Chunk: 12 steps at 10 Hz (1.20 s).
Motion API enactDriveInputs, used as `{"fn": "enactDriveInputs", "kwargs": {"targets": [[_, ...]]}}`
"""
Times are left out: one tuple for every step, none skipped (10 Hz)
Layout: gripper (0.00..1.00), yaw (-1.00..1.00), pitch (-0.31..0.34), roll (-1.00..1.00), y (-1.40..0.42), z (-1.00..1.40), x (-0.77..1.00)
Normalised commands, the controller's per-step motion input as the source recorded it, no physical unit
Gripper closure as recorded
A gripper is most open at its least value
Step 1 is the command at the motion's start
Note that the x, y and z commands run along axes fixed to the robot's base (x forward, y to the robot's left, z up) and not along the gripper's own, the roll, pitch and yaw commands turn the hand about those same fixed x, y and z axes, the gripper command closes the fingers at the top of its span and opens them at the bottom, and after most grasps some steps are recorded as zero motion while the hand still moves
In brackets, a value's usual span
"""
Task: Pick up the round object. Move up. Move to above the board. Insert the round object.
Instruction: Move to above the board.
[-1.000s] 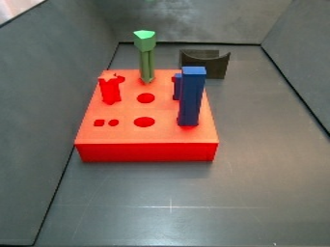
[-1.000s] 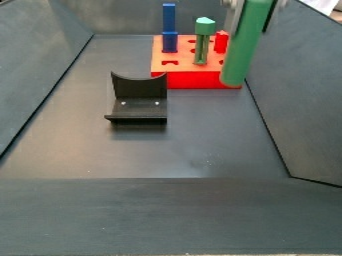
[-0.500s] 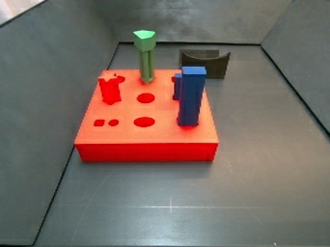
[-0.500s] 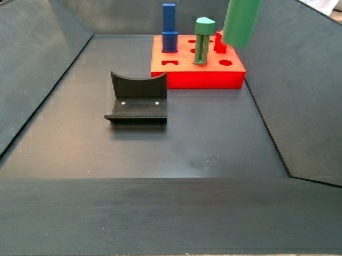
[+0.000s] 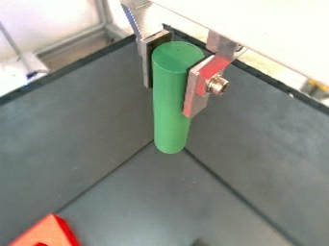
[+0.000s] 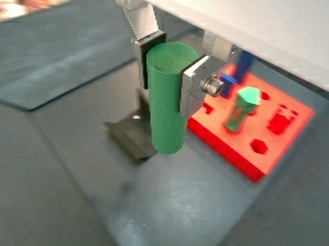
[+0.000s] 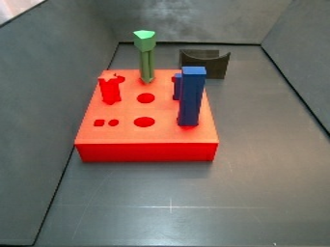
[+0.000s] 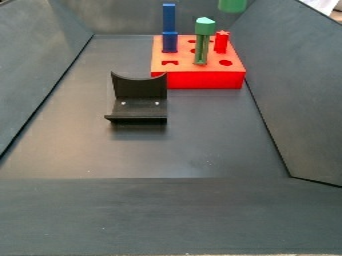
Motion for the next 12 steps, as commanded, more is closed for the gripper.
{"fn": "enactDriveInputs", "kwargs": {"targets": [[1.0,-0.27,0.142,0.11,-1.0,0.02,0.1],[1.0,-0.13,0.09,0.08,-1.0,0.02,0.1],[1.0,-0.08,0.071,0.06,-1.0,0.02,0.09],[1.0,-0.03,0.029,0.02,-1.0,0.02,0.09],[1.0,-0.01,0.024,0.0,-1.0,0.02,0.09],[1.0,-0.01,0.023,-0.01,-1.0,0.02,0.09],[1.0,0.0,0.029,-0.01,-1.0,0.02,0.1],[1.0,0.0,0.034,0.0,-1.0,0.02,0.11],[1.0,0.01,0.043,-0.01,-1.0,0.02,0.12],[1.0,0.01,0.052,-0.01,-1.0,0.02,0.13],[1.0,0.01,0.055,0.0,-1.0,0.03,0.14],[1.0,0.01,0.068,0.0,-1.0,0.03,0.15]]}}
